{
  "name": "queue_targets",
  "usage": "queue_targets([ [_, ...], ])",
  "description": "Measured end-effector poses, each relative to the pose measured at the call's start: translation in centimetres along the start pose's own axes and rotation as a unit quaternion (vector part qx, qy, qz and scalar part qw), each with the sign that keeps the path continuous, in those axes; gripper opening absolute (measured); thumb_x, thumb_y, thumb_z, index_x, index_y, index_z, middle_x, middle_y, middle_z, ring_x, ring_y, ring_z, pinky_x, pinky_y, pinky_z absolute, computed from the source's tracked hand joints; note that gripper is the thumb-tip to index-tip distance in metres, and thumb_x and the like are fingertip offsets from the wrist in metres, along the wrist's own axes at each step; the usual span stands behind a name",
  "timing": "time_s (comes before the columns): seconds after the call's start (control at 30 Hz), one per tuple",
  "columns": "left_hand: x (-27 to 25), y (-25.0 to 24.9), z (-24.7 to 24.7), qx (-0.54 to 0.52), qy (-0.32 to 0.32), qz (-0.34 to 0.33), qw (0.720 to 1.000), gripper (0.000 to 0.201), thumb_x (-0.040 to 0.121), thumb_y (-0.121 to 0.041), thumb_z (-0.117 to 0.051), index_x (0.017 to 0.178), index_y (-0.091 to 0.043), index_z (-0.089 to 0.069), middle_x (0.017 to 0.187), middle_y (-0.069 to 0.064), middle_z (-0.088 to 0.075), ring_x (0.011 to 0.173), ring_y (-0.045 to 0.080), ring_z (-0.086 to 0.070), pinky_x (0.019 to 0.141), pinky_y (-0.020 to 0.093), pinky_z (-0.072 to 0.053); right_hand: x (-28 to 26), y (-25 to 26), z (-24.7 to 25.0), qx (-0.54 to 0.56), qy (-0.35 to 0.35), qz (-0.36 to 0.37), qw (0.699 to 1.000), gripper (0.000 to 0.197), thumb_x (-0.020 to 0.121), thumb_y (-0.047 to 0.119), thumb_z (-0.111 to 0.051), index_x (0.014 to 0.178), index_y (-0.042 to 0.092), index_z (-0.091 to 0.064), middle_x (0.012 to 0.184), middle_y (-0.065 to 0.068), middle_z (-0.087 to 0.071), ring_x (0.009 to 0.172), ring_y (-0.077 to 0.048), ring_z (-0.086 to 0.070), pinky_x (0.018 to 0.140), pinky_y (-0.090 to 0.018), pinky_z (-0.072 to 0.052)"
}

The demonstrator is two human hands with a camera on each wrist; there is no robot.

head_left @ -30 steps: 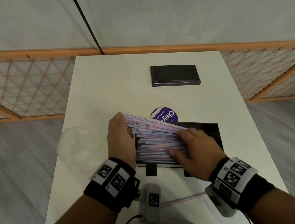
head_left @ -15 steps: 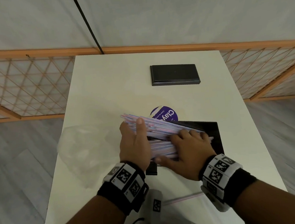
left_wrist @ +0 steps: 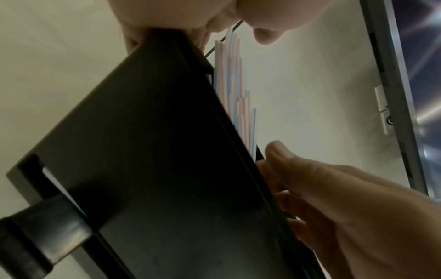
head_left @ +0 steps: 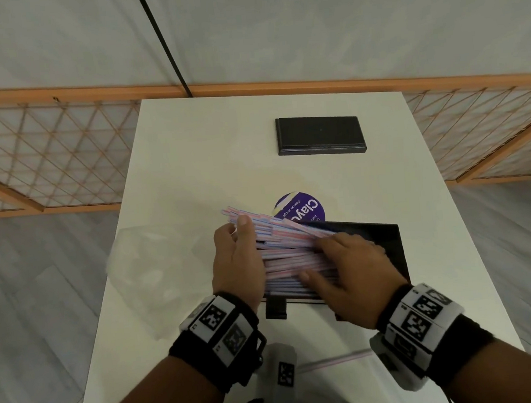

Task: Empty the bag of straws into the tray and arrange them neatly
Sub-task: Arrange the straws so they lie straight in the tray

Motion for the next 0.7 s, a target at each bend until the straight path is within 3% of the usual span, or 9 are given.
queue_targets([
  [0.07,-0.1,0.1,-0.3,0.012,0.011,0.0,1.0,0.049,0.1,-0.061,-0.038,0.118,-0.017,-0.05,0.098,-0.006,-0.062,0.093,0.019,-0.064,0.097,0.049,-0.053,0.3,0.5,-1.0,-0.014,0.045,0.007,0.999,0.073,0.078,0.081,-0.023,0.128,0.033,-0.047,0.129,0.01,-0.053,0.12,-0.021,-0.051,0.102,-0.042,-0.039],
  [0.13,-0.1,0.0,-0.4,0.025,0.009,-0.009,1.0,0.043,0.103,-0.057,-0.039,0.114,-0.017,-0.05,0.097,-0.006,-0.061,0.094,0.021,-0.062,0.097,0.049,-0.051,0.5,0.7,-1.3,-0.029,0.062,0.01,0.998,0.075,0.076,0.081,-0.02,0.13,0.036,-0.047,0.13,0.011,-0.051,0.122,-0.021,-0.048,0.103,-0.043,-0.035],
  [0.27,-0.2,-0.1,-0.1,0.015,0.002,-0.022,1.0,0.034,0.105,-0.05,-0.038,0.113,-0.019,-0.05,0.096,-0.008,-0.06,0.089,0.01,-0.061,0.089,0.041,-0.051,0.8,0.2,-0.9,-0.07,0.063,-0.038,0.995,0.083,0.074,0.089,-0.017,0.129,0.035,-0.048,0.133,0.009,-0.051,0.128,-0.023,-0.046,0.107,-0.049,-0.032],
  [0.37,-0.2,-0.5,-0.4,0.033,0.018,-0.042,0.998,0.036,0.106,-0.048,-0.036,0.115,-0.018,-0.054,0.096,-0.009,-0.061,0.089,0.006,-0.061,0.087,0.036,-0.048,1.1,1.2,-1.4,-0.028,0.09,0.001,0.996,0.087,0.071,0.09,-0.019,0.136,0.037,-0.042,0.136,0.012,-0.05,0.129,-0.02,-0.044,0.108,-0.048,-0.03],
  [0.57,0.0,-0.6,0.2,0.013,0.004,-0.05,0.999,0.037,0.106,-0.048,-0.037,0.116,-0.017,-0.055,0.097,-0.008,-0.061,0.093,0.018,-0.063,0.088,0.041,-0.052,1.8,1.1,-1.6,-0.028,0.101,0.002,0.994,0.087,0.069,0.092,-0.018,0.131,0.037,-0.045,0.132,0.012,-0.054,0.127,-0.018,-0.048,0.107,-0.05,-0.029],
  [0.7,-0.2,-0.9,0.4,-0.017,-0.013,-0.083,0.996,0.044,0.099,-0.055,-0.039,0.101,-0.016,-0.059,0.094,0.001,-0.064,0.093,0.027,-0.064,0.09,0.05,-0.054,1.8,3.0,-1.2,-0.044,0.083,0.044,0.995,0.075,0.07,0.083,-0.023,0.127,0.039,-0.045,0.125,0.012,-0.059,0.119,-0.021,-0.051,0.1,-0.046,-0.032],
])
Point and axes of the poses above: each hand's wrist, its own x-axis towards the middle knuckle, its own z-axis out of the back of the hand, y = z × x, the point moved 5 cm from there along x, towards the middle knuckle
